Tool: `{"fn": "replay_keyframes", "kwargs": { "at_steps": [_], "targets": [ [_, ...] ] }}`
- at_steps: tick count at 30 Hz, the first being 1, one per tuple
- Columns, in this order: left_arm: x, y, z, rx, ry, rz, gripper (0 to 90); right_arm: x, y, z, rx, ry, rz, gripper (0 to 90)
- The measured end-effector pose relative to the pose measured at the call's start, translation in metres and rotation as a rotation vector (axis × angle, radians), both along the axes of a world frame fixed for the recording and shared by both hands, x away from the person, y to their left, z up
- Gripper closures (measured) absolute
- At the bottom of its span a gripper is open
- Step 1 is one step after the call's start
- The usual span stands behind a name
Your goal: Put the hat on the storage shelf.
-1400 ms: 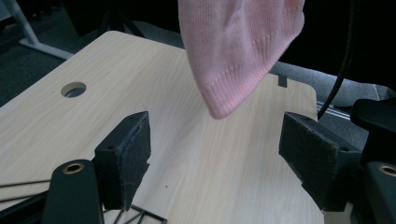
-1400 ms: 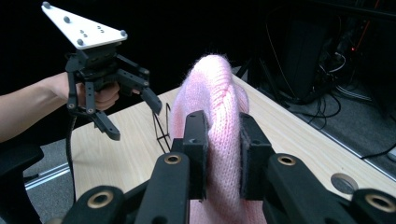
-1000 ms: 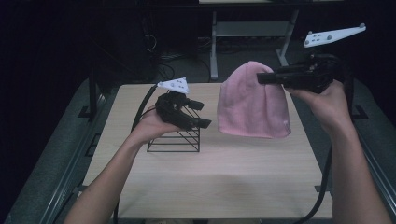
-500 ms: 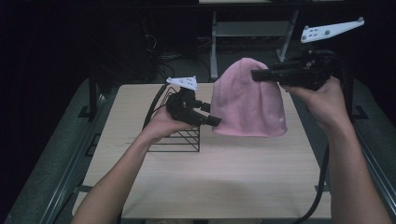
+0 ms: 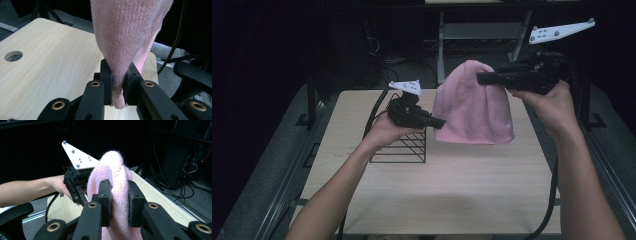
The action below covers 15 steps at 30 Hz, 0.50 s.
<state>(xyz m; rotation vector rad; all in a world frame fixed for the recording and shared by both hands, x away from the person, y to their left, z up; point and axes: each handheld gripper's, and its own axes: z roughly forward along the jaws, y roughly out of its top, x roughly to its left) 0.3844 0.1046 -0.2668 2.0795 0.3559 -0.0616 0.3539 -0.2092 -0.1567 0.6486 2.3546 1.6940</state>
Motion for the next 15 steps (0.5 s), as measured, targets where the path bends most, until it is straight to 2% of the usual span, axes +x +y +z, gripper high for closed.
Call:
{"fn": "replay_keyframes", "kwargs": {
  "at_steps": [10,15],
  "targets": [
    [0.005,0.030,0.009,0.001,-0.018,0.073,81.8,0.011,0.014,-0.001,0.005,0.004,0.020,76.0],
    [0.008,0.048,0.014,-0.012,-0.033,0.107,82.1,0.018,0.025,0.001,-0.001,0.008,0.031,75.6]
  ]
}}
